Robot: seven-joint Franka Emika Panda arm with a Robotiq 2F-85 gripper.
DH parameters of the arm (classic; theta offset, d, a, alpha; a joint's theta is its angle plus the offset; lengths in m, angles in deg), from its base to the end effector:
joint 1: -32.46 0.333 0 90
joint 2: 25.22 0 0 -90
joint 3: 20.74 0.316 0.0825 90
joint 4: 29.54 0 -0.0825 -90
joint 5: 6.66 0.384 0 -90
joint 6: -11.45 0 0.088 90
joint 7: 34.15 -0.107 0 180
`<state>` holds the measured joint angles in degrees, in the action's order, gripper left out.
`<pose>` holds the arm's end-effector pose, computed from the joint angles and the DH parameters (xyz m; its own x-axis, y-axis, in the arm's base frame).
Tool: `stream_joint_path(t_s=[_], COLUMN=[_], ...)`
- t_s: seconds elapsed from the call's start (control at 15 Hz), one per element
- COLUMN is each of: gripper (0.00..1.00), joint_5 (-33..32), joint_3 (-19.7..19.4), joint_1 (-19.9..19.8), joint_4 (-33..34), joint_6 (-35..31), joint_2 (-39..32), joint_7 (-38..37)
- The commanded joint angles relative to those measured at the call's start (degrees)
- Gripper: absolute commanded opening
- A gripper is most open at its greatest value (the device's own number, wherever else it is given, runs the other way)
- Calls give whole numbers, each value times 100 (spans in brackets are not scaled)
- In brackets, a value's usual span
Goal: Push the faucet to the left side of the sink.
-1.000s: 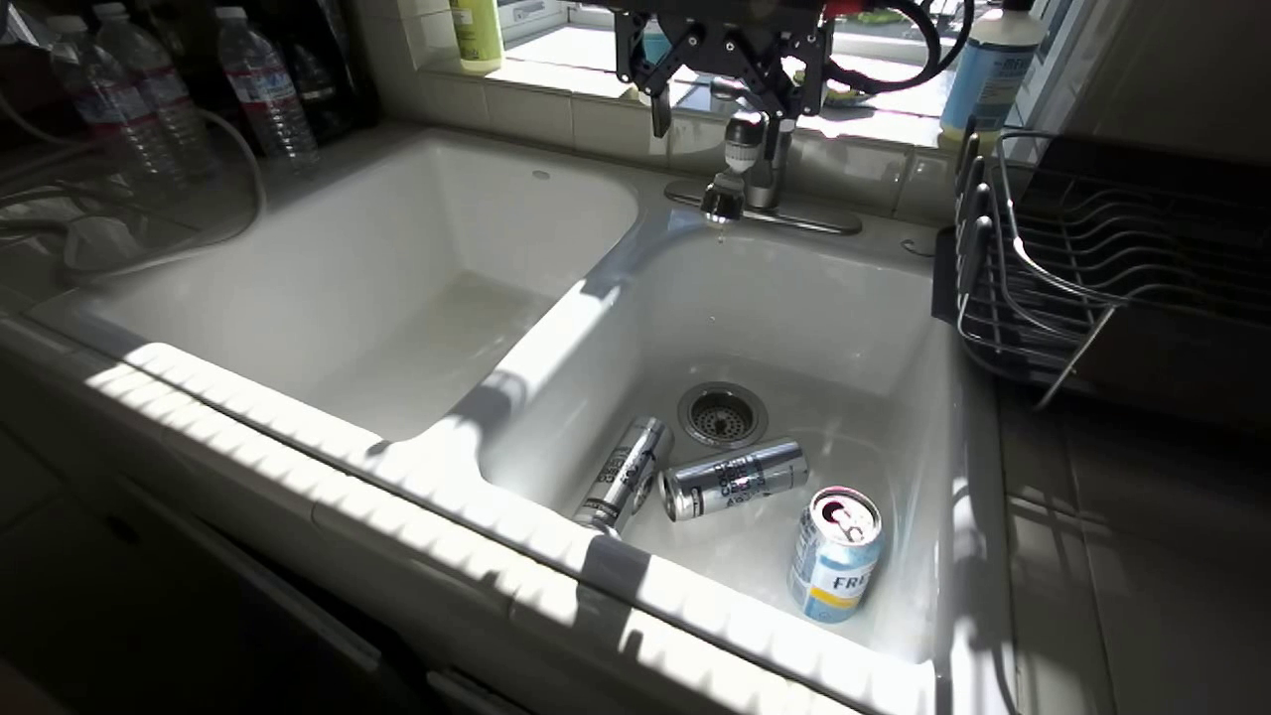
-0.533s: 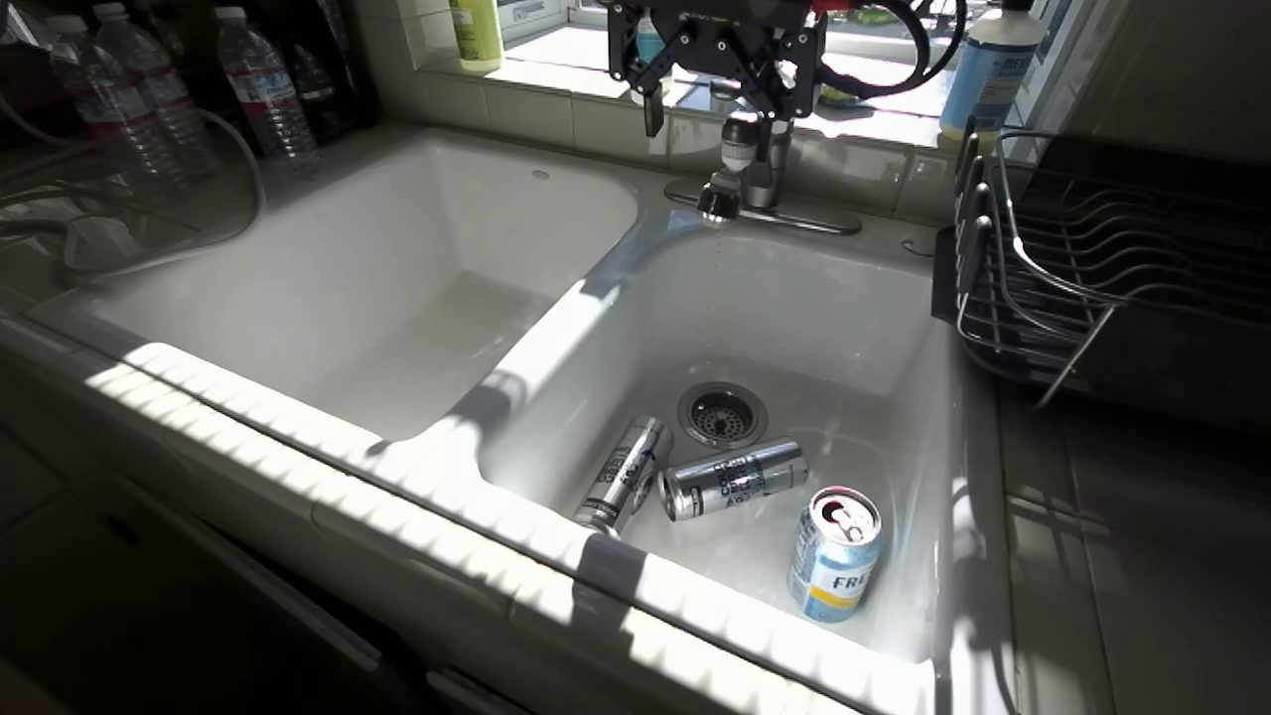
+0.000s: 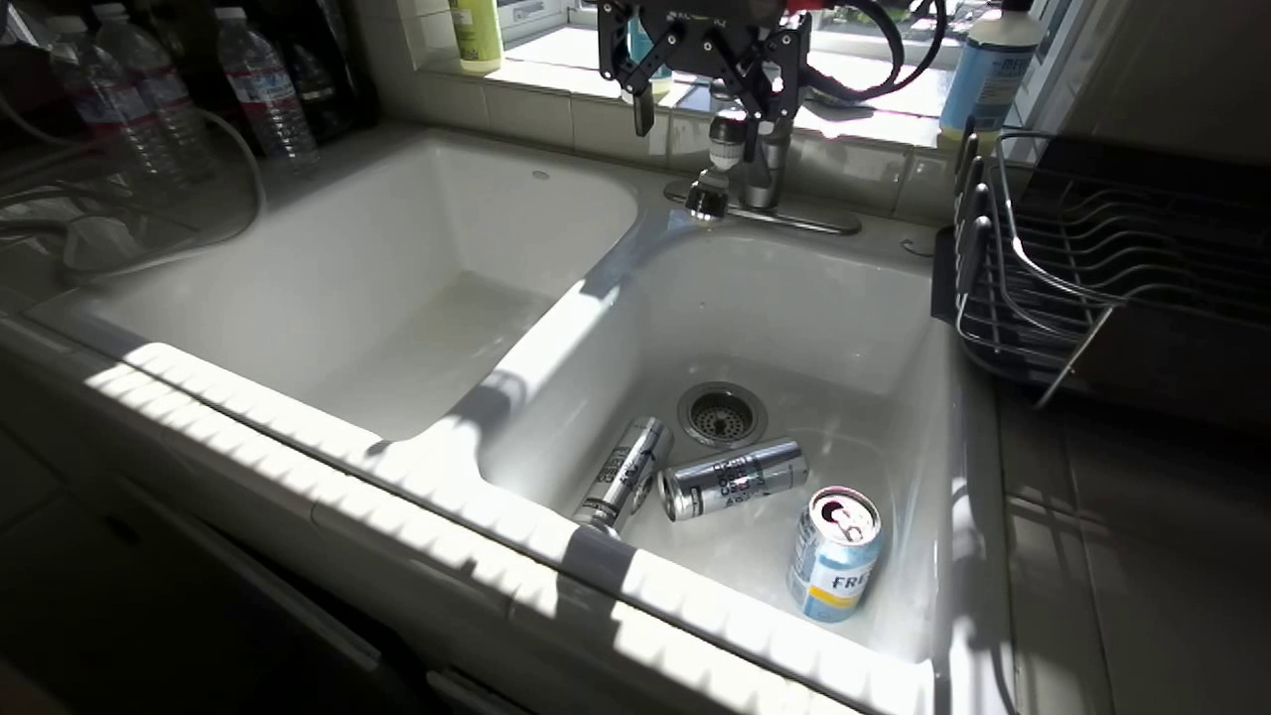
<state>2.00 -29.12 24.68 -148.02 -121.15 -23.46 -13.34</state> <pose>0.5451 -0.1556 0.4736 0.9545 -0.0114 0.2980 -0.0009 -0.9994 -0.0353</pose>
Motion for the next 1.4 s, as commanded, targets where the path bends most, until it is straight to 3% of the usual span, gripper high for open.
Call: stream_joint_path(t_s=[0.0,0.27,0.8,1.33], gripper=[100,100,100,100], joint_5=[-28,-79,-183,-306], joint_3=[182,300,528,748], joint_1=[172,239,406,632], joint_4=[152,385,954,1370], joint_6=[149,202,1022,1037], joint_2=[-207,-464,-692,-1096], joint_7=[-403,-762,-1741,-2234])
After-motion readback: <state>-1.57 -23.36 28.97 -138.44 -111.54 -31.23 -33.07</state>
